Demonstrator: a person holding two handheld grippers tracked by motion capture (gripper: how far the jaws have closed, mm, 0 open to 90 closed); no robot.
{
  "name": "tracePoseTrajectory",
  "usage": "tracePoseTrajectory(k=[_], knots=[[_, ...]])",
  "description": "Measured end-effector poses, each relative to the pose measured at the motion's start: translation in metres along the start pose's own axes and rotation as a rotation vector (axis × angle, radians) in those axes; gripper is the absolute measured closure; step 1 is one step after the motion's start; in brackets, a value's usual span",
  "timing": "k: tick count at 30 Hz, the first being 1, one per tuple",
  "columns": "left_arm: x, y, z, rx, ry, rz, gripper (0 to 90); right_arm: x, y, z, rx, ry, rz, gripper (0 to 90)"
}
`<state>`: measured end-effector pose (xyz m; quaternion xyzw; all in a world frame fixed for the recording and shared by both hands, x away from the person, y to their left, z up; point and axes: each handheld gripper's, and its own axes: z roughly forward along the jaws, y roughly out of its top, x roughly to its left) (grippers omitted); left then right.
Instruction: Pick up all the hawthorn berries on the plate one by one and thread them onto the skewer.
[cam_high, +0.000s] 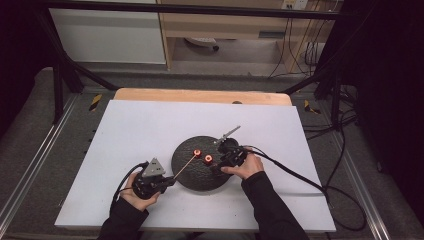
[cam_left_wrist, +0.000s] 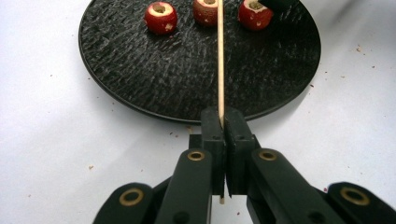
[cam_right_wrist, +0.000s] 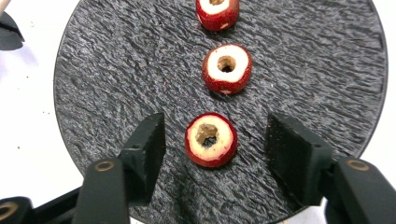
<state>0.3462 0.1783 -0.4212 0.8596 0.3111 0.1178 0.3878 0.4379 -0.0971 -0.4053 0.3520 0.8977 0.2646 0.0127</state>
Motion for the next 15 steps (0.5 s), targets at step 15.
tracePoseTrajectory(k=[15], knots=[[-0.0011, 0.0005, 0.0010, 0.004, -0.002, 0.005, 87.9, -0.0011, 0.0014, 0.0090, 0.037, 0.022, -0.004, 56.2]])
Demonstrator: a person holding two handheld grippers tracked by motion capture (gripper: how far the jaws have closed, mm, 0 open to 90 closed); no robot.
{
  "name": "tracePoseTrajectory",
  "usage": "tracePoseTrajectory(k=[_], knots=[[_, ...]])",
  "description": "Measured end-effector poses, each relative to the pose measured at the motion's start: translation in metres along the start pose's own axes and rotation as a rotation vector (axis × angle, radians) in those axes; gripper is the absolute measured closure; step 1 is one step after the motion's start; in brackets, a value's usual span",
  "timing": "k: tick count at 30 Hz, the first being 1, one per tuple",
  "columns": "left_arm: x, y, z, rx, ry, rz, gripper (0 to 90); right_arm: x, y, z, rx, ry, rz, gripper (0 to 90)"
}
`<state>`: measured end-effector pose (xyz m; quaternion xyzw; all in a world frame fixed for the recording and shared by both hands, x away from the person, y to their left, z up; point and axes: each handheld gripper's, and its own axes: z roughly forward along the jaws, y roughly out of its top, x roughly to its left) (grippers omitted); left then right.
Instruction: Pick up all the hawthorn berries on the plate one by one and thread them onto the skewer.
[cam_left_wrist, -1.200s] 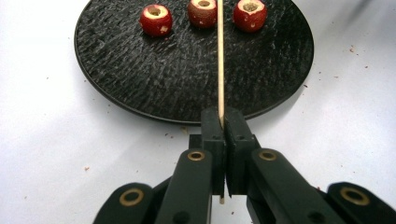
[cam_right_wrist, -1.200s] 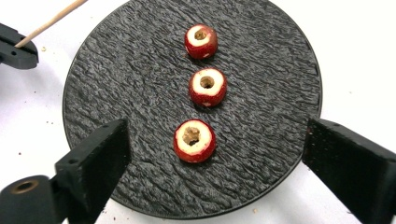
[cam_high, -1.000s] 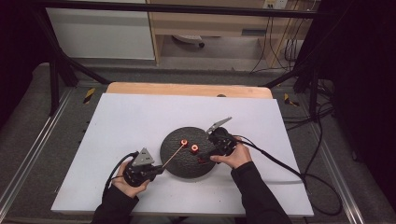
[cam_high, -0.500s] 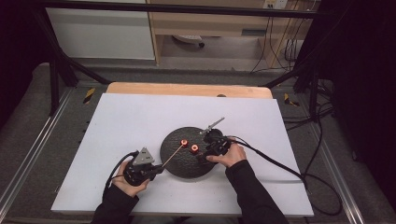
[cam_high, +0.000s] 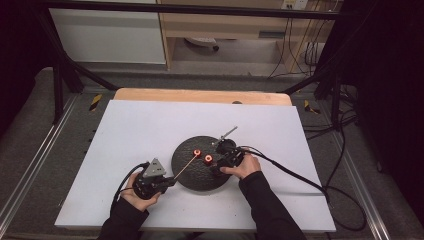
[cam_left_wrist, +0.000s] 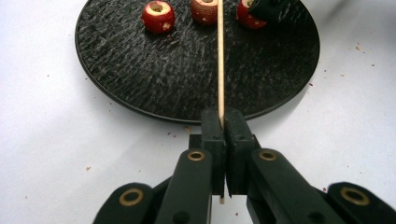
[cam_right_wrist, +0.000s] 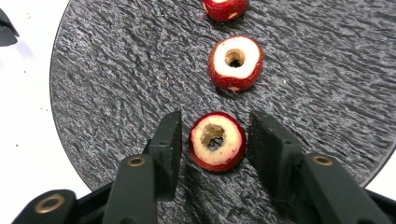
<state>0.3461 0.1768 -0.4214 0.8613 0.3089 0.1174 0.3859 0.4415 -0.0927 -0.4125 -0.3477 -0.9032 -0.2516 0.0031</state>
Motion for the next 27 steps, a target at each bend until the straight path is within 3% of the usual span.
tracePoseTrajectory(k=[12, 27], knots=[[-0.001, 0.000, 0.000, -0.003, 0.004, 0.005, 87.9, 0.001, 0.000, -0.003, 0.006, 0.011, 0.022, 60.8], [-0.004, 0.002, -0.003, -0.027, 0.014, 0.003, 87.9, 0.000, -0.004, -0.037, -0.203, 0.050, 0.088, 61.0]])
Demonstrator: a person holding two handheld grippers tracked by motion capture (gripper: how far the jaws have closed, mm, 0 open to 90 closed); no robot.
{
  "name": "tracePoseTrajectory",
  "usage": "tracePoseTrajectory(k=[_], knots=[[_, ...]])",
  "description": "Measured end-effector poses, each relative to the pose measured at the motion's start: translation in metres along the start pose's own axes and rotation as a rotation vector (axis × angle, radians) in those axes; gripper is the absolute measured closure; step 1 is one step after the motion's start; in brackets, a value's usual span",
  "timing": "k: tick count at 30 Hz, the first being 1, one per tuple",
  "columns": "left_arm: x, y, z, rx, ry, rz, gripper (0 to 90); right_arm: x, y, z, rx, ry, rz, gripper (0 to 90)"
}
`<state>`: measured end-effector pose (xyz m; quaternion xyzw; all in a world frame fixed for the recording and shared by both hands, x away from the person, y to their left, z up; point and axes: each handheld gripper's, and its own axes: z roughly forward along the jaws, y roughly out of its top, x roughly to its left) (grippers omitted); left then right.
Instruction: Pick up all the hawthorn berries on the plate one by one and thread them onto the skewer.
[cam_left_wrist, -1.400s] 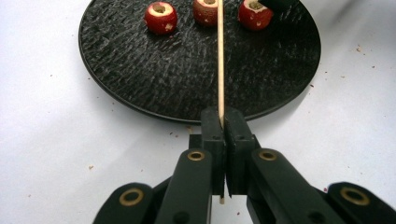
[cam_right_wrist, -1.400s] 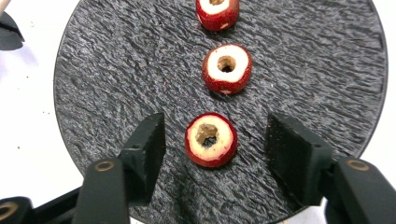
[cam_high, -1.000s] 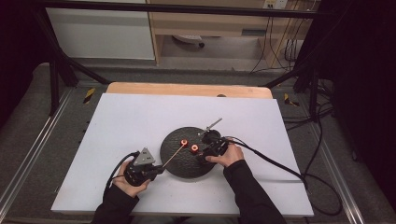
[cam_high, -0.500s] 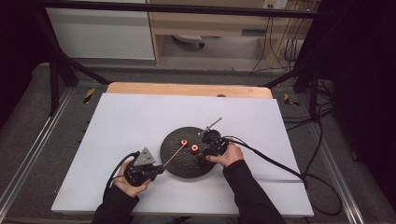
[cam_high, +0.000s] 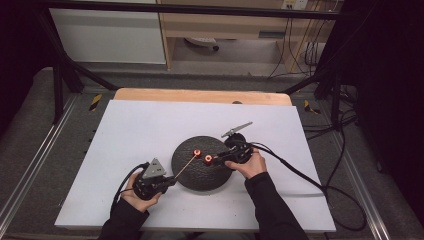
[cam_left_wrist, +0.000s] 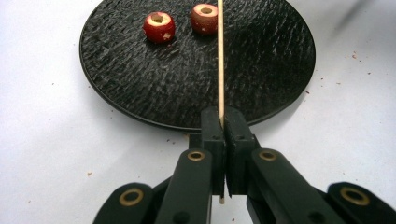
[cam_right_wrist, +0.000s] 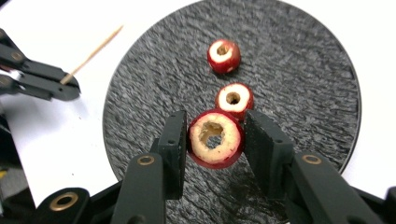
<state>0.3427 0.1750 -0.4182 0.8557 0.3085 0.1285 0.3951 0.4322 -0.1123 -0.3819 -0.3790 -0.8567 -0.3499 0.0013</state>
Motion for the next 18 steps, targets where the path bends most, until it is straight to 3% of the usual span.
tracePoseTrajectory(k=[10, 18], knots=[[-0.003, 0.001, 0.001, -0.005, 0.003, -0.002, 87.9, -0.007, -0.007, -0.013, -0.092, 0.051, 0.049, 61.3], [-0.006, 0.001, 0.003, -0.021, 0.006, -0.025, 87.9, -0.010, -0.012, -0.018, -0.260, 0.068, 0.124, 61.3]])
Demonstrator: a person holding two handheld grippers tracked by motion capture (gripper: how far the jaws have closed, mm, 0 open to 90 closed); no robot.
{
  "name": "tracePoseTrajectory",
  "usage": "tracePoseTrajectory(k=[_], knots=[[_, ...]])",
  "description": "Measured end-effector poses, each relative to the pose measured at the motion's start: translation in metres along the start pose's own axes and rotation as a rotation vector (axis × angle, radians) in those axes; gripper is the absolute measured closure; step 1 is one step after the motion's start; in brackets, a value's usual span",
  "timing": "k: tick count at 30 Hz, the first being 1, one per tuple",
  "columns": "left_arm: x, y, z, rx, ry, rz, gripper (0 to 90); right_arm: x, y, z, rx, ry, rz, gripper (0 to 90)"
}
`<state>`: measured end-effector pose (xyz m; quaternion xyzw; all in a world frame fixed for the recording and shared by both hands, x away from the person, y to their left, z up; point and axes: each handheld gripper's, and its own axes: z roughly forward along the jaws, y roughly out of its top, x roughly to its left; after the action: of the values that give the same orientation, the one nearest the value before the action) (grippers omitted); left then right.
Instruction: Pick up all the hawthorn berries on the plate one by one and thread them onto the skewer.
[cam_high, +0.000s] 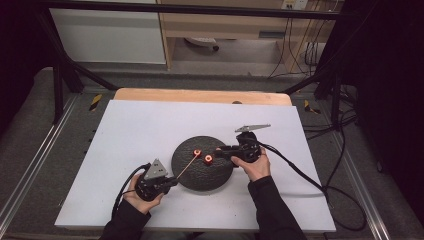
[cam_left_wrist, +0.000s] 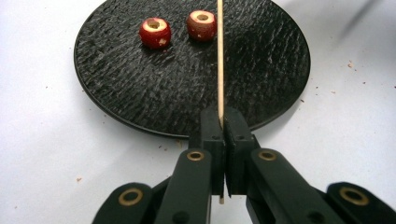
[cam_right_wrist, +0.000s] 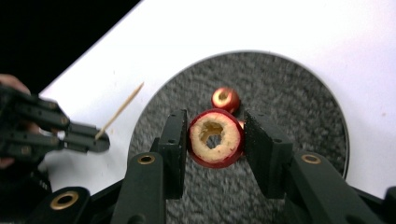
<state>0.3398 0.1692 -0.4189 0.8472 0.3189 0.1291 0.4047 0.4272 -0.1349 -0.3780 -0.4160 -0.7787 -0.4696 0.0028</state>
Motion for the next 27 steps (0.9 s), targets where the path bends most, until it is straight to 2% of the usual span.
tracePoseTrajectory(k=[2, 3, 4, 5, 9, 13, 15, 21, 27], knots=[[-0.0004, -0.0002, 0.0005, -0.003, 0.004, -0.010, 87.9, 0.0001, -0.0001, -0.0001, -0.017, 0.003, 0.011, 61.3], [-0.0005, -0.0003, 0.0008, -0.004, 0.005, -0.014, 88.0, 0.0000, -0.0004, -0.0006, -0.054, 0.001, 0.020, 61.3], [-0.0006, -0.0003, 0.0011, -0.006, 0.006, -0.018, 88.0, 0.0000, -0.0004, -0.0006, -0.054, 0.001, 0.020, 61.3], [-0.0009, -0.0004, 0.0014, -0.009, 0.008, -0.021, 88.0, 0.0007, -0.0006, -0.0011, -0.092, 0.004, 0.037, 61.3], [-0.0020, -0.0005, 0.0024, -0.017, 0.016, -0.038, 88.0, 0.0011, -0.0017, -0.0009, -0.139, 0.012, 0.055, 61.3], [-0.0023, -0.0012, 0.0034, -0.024, 0.023, -0.056, 88.0, 0.0013, -0.0041, 0.0011, -0.214, 0.019, 0.084, 61.3], [-0.0029, -0.0012, 0.0039, -0.029, 0.024, -0.061, 88.0, 0.0013, -0.0045, 0.0018, -0.227, 0.024, 0.091, 61.3], [-0.0053, -0.0005, 0.0053, -0.048, 0.030, -0.081, 88.0, 0.0034, -0.0051, 0.0063, -0.324, 0.038, 0.127, 61.4], [-0.0087, 0.0006, 0.0064, -0.070, 0.034, -0.097, 88.0, 0.0049, -0.0055, 0.0088, -0.379, 0.034, 0.145, 61.4]])
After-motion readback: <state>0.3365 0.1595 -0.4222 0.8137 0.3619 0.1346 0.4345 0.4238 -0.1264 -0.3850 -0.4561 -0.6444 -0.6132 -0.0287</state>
